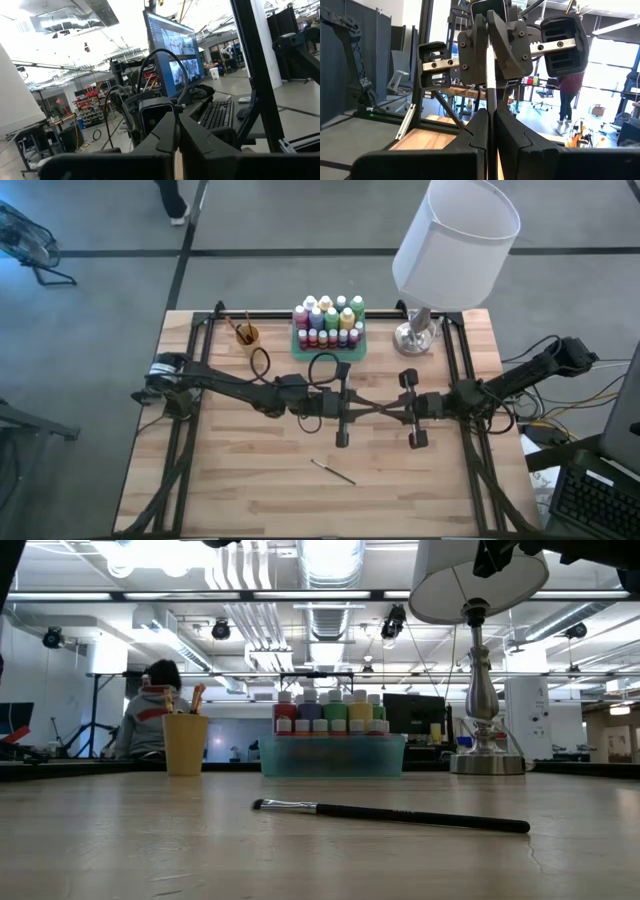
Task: Pick & Place Paint Supplies
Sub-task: Put the silver paintbrush into the orange cup
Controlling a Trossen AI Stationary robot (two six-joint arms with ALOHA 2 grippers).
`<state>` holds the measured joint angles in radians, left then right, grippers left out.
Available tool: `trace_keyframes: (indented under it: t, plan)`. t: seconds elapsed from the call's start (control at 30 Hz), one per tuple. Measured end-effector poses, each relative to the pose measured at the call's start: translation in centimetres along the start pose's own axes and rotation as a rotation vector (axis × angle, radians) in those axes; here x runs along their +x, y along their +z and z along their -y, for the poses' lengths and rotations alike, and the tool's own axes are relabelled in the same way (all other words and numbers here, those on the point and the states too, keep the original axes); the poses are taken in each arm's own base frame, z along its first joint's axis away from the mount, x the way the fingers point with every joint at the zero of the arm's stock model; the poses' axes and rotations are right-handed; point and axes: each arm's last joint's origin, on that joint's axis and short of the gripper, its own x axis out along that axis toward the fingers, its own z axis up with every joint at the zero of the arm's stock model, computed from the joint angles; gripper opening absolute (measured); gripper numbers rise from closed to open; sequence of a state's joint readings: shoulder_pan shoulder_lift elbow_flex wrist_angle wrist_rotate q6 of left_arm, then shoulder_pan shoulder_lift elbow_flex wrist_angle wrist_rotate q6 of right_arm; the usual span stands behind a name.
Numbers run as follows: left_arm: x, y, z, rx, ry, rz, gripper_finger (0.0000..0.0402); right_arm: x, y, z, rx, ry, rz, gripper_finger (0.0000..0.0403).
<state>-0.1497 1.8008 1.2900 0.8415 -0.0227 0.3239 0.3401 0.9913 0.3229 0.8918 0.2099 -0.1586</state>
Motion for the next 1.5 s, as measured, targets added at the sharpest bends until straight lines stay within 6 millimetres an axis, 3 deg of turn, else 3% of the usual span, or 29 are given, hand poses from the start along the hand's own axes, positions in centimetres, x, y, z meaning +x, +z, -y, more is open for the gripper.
trace_keyframes:
  t: [0.37, 0.57, 0.73, 1.03, 1.27, 1.5]
  plan:
    - [0.0, -0.1, 0.0, -0.006, -0.008, -0.018, 0.0009, 0.0, -0.1, 0.0, 0.035, 0.007, -0.006, 0.0029]
    - [-0.3, -0.5, 0.0, 0.021, 0.001, -0.122, 0.0009, 0.0, 0.0, 0.0, 0.085, 0.01, -0.003, 0.0119]
    - [-1.6, 1.5, -1.2, 0.06, 0.118, -0.292, 0.0009, 0.0, -0.5, -0.1, 0.105, 0.014, -0.048, 0.0195]
    - [-6.2, 6.6, -3.9, 0.055, 0.408, -0.557, 0.0009, 0.0, -0.9, 0.0, 0.193, -0.024, -0.09, 0.0267]
    - [-11.1, 10.1, -5.7, 0.004, 0.639, -0.521, 0.0009, 0.0, -1.3, 0.6, 0.239, -0.061, -0.124, 0.0292]
    - [-16.2, 10.5, -6.7, 0.046, 0.948, -0.533, 0.0009, 0.1, -1.4, 1.1, 0.244, -0.088, -0.129, 0.031]
